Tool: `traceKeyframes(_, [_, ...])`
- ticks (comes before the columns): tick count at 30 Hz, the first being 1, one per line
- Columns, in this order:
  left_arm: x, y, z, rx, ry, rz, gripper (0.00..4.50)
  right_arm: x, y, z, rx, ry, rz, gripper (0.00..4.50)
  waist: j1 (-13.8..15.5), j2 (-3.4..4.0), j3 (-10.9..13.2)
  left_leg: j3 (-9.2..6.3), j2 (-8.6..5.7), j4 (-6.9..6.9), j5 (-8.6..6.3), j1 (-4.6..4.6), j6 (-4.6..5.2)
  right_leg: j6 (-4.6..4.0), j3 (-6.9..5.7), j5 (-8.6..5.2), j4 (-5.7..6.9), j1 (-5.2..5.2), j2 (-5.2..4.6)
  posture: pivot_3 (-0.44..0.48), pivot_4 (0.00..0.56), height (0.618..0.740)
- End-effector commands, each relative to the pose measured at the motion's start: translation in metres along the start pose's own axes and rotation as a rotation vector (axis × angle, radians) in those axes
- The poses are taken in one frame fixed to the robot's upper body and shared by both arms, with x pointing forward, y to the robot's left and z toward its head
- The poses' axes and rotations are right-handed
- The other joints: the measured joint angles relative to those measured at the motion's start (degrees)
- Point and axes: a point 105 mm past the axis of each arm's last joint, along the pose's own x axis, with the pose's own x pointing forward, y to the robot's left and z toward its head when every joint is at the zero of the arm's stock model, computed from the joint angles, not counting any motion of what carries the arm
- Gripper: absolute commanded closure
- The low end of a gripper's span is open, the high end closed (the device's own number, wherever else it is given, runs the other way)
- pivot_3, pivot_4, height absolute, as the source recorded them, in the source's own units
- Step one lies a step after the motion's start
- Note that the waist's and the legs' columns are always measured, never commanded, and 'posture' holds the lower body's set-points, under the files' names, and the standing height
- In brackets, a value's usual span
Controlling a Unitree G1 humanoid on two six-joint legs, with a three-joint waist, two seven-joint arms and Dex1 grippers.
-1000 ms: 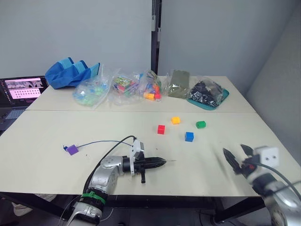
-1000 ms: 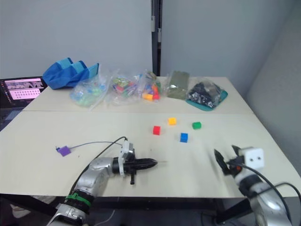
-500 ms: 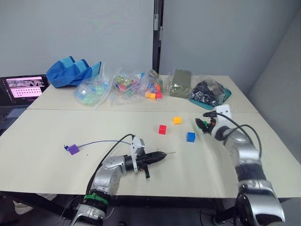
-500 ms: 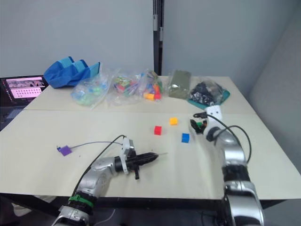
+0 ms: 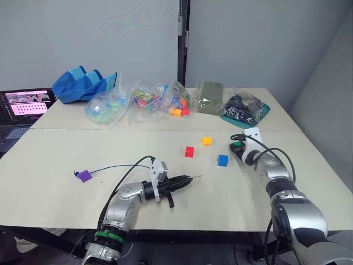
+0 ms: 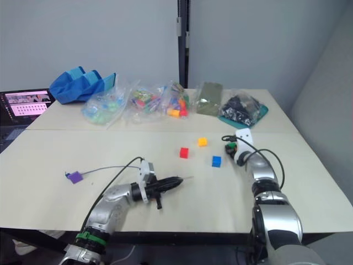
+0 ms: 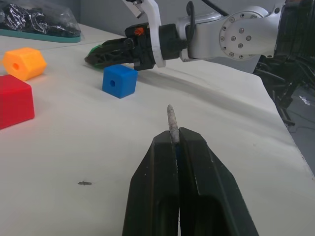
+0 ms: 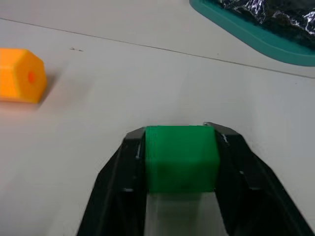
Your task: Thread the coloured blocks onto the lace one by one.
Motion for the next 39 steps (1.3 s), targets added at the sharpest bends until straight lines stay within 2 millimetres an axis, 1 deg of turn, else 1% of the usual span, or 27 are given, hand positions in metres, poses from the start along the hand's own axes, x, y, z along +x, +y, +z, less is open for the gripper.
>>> traceKeyframes(1, [0.002, -0.003, 0.007, 0.017, -0.021, -0.019, 4.5, -0.005, -0.011, 0.025, -0.009, -0.1, -0.011, 3.3, 0.0, 0.0, 0.0, 0.0, 0.0, 0.0, 0.0, 0.0, 0.0, 0.0, 0.0, 0.0, 0.0, 0.0, 0.0, 0.0, 0.15, 0.74])
traceKeyframes(4, [0.004, -0.004, 0.006, 0.021, -0.009, -0.04, 4.5, -0.014, -0.016, 0.038, -0.037, -0.153, -0.016, 3.3, 0.2, 0.0, 0.0, 0.0, 0.0, 0.0, 0.0, -0.02, 0.0, 0.0, -0.01, 0.0, 0.0, 0.0, 0.0, 0.0, 0.15, 0.74])
traceKeyframes(6, [0.007, -0.003, 0.007, 0.021, -0.009, -0.055, 4.5, -0.024, -0.018, 0.047, -0.047, -0.19, -0.022, 3.3, 0.3, 0.01, 0.0, 0.0, 0.0, 0.01, 0.0, -0.03, 0.0, 0.0, -0.01, 0.0, 0.0, 0.0, 0.0, 0.0, 0.15, 0.74])
traceKeyframes(8, [0.01, -0.004, 0.009, 0.024, -0.007, -0.077, 4.5, -0.039, -0.015, 0.053, -0.048, -0.216, -0.027, 3.3, 0.3, 0.01, 0.0, -0.01, 0.0, 0.01, 0.0, -0.05, 0.0, 0.01, -0.02, 0.0, 0.0, -0.01, 0.0, 0.0, 0.15, 0.74])
traceKeyframes(11, [0.012, -0.005, 0.01, 0.025, -0.006, -0.098, 4.5, -0.056, -0.011, 0.056, -0.031, -0.224, -0.044, 3.3, 0.2, 0.02, 0.0, -0.01, 0.0, 0.01, 0.0, -0.05, 0.0, 0.01, -0.01, -0.01, 0.0, -0.01, 0.0, 0.0, 0.15, 0.74])
traceKeyframes(12, [0.015, -0.006, 0.01, 0.025, -0.006, -0.111, 4.5, -0.067, -0.004, 0.056, -0.017, -0.23, -0.052, 3.3, 0.3, 0.02, 0.0, -0.01, 0.0, 0.03, 0.0, -0.04, 0.0, 0.01, 0.0, -0.01, 0.01, -0.01, 0.0, 0.0, 0.15, 0.74])
traceKeyframes(13, [0.018, -0.007, 0.011, 0.023, -0.007, -0.129, 4.5, -0.081, 0.006, 0.053, 0.006, -0.23, -0.059, 3.3, 0.3, 0.01, 0.0, -0.01, 0.0, 0.01, 0.0, -0.05, 0.0, 0.01, 0.0, -0.01, 0.01, -0.02, 0.0, 0.0, 0.15, 0.74])
traceKeyframes(15, [0.024, -0.009, 0.013, 0.019, -0.006, -0.166, 4.5, -0.111, 0.032, 0.038, 0.071, -0.198, -0.064, 3.3, 0.6, 0.02, 0.0, -0.02, 0.01, -0.05, -0.01, -0.05, 0.01, 0.0, -0.02, -0.02, 0.01, -0.05, 0.01, 0.0, 0.15, 0.74])
traceKeyframes(16, [0.026, -0.009, 0.013, 0.016, -0.004, -0.178, 4.5, -0.121, 0.04, 0.031, 0.098, -0.178, -0.072, 3.3, 0.5, 0.02, 0.0, -0.06, 0.02, -0.06, -0.03, -0.07, 0.04, -0.04, -0.06, -0.06, 0.01, -0.05, 0.03, 0.0, 0.15, 0.74])
traceKeyframes(18, [0.028, -0.011, 0.012, 0.007, 0.002, -0.199, 4.5, -0.134, 0.052, 0.014, 0.138, -0.113, -0.082, 3.3, 0.3, 0.02, 0.0, -0.05, 0.0, -0.01, -0.04, -0.11, 0.04, -0.03, -0.01, -0.06, 0.01, -0.07, 0.01, 0.0, 0.15, 0.74])
traceKeyframes(21, [0.031, -0.013, 0.01, 0.006, 0.016, -0.229, 4.5, -0.144, 0.067, -0.014, 0.195, -0.012, -0.078, 3.3, 0.2, 0.01, 0.0, -0.03, 0.0, 0.09, -0.04, -0.14, 0.04, 0.04, 0.0, 0.01, -0.01, -0.08, 0.01, 0.0, 0.15, 0.74])
traceKeyframes(26, [0.035, -0.016, 0.009, 0.001, 0.023, -0.268, 4.5, -0.149, 0.087, -0.037, 0.253, 0.062, -0.068, 3.3, 0.1, 0.01, 0.0, -0.04, 0.01, 0.06, -0.05, -0.11, 0.06, 0.07, 0.0, 0.0, -0.01, -0.1, 0.01, 0.0, 0.15, 0.74])
traceKeyframes(30, [0.036, -0.015, 0.009, -0.002, 0.031, -0.277, 4.5, -0.148, 0.098, -0.044, 0.331, 0.083, -0.063, 3.3, 0.0, -0.01, 0.0, -0.04, 0.01, 0.04, -0.05, -0.17, 0.06, 0.03, -0.01, 0.02, -0.02, -0.14, 0.01, 0.0, 0.15, 0.74])
traceKeyframes(34, [0.034, -0.016, 0.007, -0.014, 0.045, -0.287, 4.5, -0.148, 0.102, -0.042, 0.368, 0.08, -0.057, 3.3, 0.0, -0.02, 0.0, -0.04, 0.02, 0.03, -0.06, -0.16, 0.07, 0.02, -0.01, 0.02, -0.02, -0.14, 0.02, 0.0, 0.15, 0.74])
traceKeyframes(36, [0.033, -0.016, 0.006, -0.016, 0.047, -0.286, 4.5, -0.149, 0.1, -0.038, 0.369, 0.067, -0.062, 2.25, 0.0, -0.01, 0.0, -0.04, 0.02, 0.03, -0.06, -0.16, 0.07, 0.02, -0.01, 0.02, -0.02, -0.14, 0.02, 0.0, 0.15, 0.74])
traceKeyframes(39, [0.032, -0.015, 0.006, -0.017, 0.045, -0.279, 4.5, -0.151, 0.09, -0.024, 0.35, 0.016, -0.073, 1.22, 0.1, -0.01, 0.0, -0.04, 0.02, 0.03, -0.06, -0.2, 0.07, 0.02, -0.02, 0.03, -0.02, -0.17, 0.02, 0.0, 0.15, 0.74])
